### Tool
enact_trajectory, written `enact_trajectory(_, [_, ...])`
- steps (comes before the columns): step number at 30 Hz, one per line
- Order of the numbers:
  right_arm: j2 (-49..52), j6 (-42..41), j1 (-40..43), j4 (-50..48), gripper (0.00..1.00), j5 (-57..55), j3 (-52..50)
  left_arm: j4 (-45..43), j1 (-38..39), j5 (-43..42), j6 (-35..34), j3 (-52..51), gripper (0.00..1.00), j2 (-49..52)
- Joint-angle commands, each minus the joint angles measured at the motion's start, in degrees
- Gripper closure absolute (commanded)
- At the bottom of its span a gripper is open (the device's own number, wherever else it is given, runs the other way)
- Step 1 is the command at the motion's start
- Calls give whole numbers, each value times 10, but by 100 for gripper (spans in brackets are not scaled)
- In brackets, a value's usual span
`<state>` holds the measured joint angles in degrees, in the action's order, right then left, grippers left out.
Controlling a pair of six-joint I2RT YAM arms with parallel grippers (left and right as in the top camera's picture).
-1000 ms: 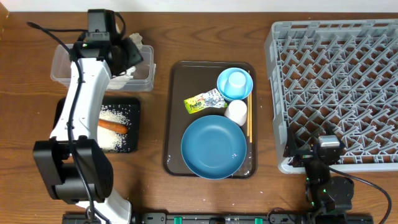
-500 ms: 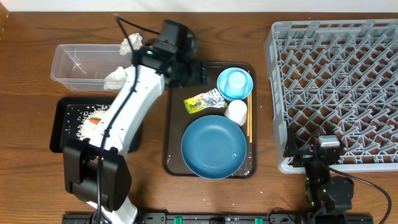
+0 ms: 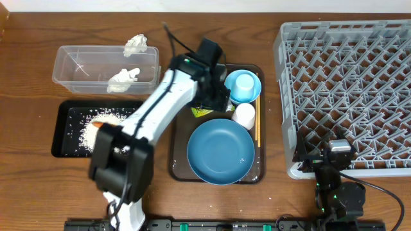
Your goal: Sort waste into correct bins and load items into the dishwasher rack
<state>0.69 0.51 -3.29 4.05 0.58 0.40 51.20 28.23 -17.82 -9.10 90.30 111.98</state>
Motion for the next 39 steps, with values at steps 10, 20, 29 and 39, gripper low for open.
enact_trajectory(10, [-1, 6, 11, 2, 1, -2, -1, -40, 19, 5, 42, -3, 31, 84])
enact_trajectory(20, [-1, 6, 11, 2, 1, -2, -1, -78, 19, 5, 44, -3, 51, 92])
enact_trajectory(29, [-1, 6, 11, 2, 1, -2, -1, -77, 16, 5, 42, -2, 94, 85])
enact_trajectory(39, [-1, 6, 11, 2, 1, -2, -1, -85, -31, 5, 28, -2, 94, -34])
